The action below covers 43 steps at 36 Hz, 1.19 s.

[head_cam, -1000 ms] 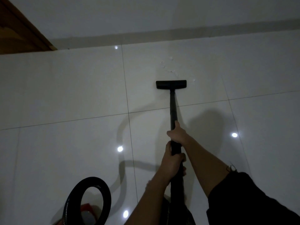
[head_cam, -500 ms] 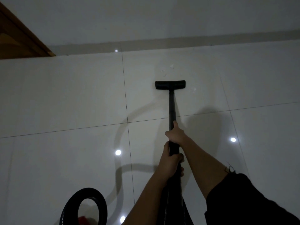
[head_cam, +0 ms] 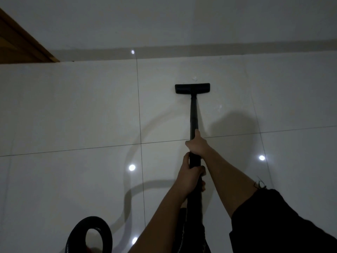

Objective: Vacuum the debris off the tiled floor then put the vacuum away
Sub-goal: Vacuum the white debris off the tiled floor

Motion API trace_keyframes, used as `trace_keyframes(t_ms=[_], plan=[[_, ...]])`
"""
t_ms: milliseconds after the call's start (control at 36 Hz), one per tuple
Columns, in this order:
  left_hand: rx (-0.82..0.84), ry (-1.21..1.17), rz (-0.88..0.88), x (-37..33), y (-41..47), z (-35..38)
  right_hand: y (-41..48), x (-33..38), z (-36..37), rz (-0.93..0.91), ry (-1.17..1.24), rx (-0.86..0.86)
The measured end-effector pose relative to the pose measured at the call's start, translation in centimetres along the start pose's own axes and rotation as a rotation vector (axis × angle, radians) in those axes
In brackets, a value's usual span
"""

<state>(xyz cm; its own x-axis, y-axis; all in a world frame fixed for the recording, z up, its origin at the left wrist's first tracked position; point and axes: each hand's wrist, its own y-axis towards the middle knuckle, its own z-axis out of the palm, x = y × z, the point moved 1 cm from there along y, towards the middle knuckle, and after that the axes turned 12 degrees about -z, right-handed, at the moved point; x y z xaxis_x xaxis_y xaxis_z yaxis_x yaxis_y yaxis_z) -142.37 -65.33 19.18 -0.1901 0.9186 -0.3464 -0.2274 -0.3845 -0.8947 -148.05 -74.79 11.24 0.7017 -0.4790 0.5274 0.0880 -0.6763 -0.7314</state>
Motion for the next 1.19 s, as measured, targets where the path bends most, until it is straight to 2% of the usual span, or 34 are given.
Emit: trace_keyframes(t_ms=[556, 1195], plan=[[0.037, -0.006, 0.031, -5.6, 5.3, 1.3, 5.9, 1.8, -4.9, -0.014, 0.009, -0.045], [0.063, 0.099, -0.041, -3.4, 5.0, 5.7, 2.9, -2.7, -7.6, 0.069, 0.06, -0.085]])
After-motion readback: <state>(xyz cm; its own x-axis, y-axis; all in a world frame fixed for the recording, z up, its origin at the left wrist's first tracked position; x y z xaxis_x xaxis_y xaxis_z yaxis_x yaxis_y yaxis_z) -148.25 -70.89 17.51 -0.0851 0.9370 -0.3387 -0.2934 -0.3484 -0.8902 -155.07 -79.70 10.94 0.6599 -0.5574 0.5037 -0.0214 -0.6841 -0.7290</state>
